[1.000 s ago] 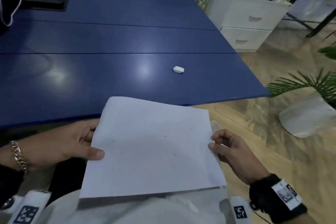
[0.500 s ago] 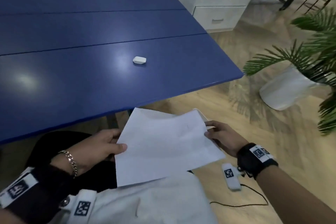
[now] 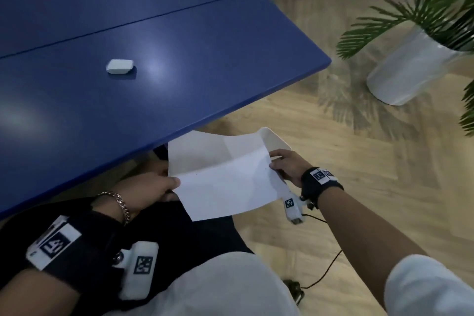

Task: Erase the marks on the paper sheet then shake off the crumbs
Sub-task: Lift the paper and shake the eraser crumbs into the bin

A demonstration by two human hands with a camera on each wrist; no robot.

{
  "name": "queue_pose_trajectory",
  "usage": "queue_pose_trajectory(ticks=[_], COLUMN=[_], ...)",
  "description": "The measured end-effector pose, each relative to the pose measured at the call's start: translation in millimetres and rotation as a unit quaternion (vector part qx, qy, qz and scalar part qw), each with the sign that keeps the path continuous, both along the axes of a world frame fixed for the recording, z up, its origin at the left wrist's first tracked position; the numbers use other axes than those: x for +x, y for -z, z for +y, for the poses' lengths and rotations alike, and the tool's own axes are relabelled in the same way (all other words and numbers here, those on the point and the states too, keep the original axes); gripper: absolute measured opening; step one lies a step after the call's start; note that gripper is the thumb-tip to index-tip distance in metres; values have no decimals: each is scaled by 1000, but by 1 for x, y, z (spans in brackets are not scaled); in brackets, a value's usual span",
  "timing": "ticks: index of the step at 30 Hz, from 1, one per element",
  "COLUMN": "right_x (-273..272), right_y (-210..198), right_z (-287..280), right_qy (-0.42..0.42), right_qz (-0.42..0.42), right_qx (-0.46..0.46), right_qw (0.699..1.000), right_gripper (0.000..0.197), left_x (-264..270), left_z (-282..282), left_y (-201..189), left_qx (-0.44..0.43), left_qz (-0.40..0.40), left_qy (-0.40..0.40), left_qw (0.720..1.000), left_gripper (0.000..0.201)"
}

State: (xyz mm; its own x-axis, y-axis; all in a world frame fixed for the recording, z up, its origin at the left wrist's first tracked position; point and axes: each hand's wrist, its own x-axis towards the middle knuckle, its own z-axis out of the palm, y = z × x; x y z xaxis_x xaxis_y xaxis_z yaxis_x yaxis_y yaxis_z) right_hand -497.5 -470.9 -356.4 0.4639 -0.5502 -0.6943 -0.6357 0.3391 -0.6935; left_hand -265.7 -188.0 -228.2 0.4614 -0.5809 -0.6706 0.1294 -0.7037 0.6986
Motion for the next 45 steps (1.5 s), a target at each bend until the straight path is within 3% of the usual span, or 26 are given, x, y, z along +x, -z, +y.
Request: queue_pose_trajectory(ticks=[8, 10, 12, 15, 17, 19, 21, 24, 28, 31, 32, 35, 39, 41, 43, 45], right_x=[11, 9, 7, 11, 20, 30, 37, 34, 15, -1, -2, 5, 27, 33, 29, 14], right_y=[56, 64, 61, 33, 8, -18, -35, -32, 21, 66, 72, 62, 8, -11, 0, 37], right_z=[-9, -8, -2, 16, 37, 65, 91, 107, 90, 61, 52, 44, 81, 102, 109, 97], right_qy=[63, 55, 7, -104, -176, -245, -291, -338, -392, -440, -433, -357, -284, -293, -344, -415], right_qz=[14, 29, 57, 52, -11, -98, -168, -192, -40, 142, 183, 182, -49, -134, -126, 3], right_qx=[-23, -73, -147, -244, -271, -266, -230, -182, -209, -291, -297, -286, -252, -198, -170, -232], right_qw=[998, 995, 987, 963, 946, 927, 913, 903, 895, 838, 831, 871, 924, 926, 915, 880], right_gripper=[37, 33, 33, 35, 39, 45, 49, 54, 54, 61, 63, 69, 57, 53, 52, 55], left_x=[-5, 0, 5, 5, 3, 2, 0, -1, -1, -1, -2, -2, -5, -4, -4, -4], left_z=[-61, -70, -77, -85, -88, -90, -92, -92, -90, -90, -91, -91, -92, -93, -93, -91], left_y=[19, 23, 31, 38, 42, 44, 39, 36, 35, 35, 35, 40, 42, 44, 43, 40], left_qx=[45, 57, 67, 67, 58, 53, 52, 59, 70, 78, 84, 91, 82, 84, 78, 58], left_qz=[-54, -94, -126, -138, -124, -114, -117, -137, -134, -157, -167, -174, -177, -168, -160, -137], left_qy=[51, 85, 121, 106, 84, 74, 71, 83, 61, 68, 75, 79, 63, 62, 54, 35], left_qw=[996, 990, 982, 982, 987, 989, 989, 985, 987, 982, 980, 977, 979, 980, 983, 988], left_gripper=[20, 27, 30, 11, 26, 25, 11, 20, 23, 32, 30, 23, 17, 19, 18, 18])
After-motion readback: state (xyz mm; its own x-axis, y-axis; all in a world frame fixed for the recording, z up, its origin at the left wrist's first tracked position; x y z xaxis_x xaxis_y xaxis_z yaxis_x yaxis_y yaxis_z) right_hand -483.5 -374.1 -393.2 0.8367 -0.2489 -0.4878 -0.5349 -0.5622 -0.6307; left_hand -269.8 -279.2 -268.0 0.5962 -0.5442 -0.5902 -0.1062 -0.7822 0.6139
